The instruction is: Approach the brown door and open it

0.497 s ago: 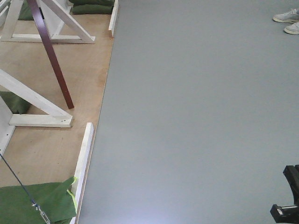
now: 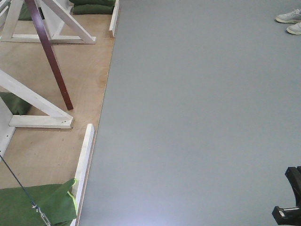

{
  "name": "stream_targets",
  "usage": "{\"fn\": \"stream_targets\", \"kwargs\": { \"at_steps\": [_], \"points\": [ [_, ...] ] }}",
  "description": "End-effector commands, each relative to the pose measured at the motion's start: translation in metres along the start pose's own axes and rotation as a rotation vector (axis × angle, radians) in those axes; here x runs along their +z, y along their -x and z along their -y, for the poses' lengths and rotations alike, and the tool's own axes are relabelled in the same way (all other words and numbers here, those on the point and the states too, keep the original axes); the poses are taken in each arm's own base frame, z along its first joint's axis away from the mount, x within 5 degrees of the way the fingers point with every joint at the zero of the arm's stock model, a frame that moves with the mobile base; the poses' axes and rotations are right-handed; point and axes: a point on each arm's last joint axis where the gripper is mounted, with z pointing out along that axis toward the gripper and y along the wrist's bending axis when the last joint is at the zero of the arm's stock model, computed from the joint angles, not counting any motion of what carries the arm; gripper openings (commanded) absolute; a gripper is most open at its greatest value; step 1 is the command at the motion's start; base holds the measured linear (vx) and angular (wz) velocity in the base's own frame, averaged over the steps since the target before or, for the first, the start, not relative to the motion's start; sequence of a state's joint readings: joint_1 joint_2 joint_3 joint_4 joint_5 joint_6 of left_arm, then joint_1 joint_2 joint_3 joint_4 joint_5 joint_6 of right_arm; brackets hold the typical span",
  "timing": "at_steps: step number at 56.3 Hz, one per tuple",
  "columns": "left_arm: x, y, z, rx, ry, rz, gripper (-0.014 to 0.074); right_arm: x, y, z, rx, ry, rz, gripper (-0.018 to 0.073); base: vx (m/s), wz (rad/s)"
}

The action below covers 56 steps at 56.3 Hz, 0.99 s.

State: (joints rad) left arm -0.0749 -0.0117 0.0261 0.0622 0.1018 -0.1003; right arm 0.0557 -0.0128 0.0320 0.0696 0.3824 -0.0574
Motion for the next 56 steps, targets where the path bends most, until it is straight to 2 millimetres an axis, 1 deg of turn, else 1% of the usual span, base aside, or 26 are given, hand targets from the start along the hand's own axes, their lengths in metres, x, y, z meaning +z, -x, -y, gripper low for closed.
{"fn": "stream_targets", "kwargs": {
  "at_steps": [1, 34, 56],
  "points": [
    [-0.0024, 0.0135, 0.0011, -0.012, -0.012, 0.107, -0.0003, -0.0002, 0.0063, 0.0007, -0.014, -0.008, 0.08, 0.0, 0.0, 0.0],
    [-0.0024, 0.0135, 0.0011, -0.012, -0.012, 0.107, -0.0003, -0.0002, 0.0064, 0.0007, -0.014, -0.009, 0.082, 0.0, 0.02, 0.0],
    [-0.0024, 0.0135, 0.0011, -0.012, -0.012, 0.107, -0.0003, -0.0003, 0.0065, 0.0007, -0.014, -0.009, 0.083, 0.0, 0.16, -0.03]
  ]
}}
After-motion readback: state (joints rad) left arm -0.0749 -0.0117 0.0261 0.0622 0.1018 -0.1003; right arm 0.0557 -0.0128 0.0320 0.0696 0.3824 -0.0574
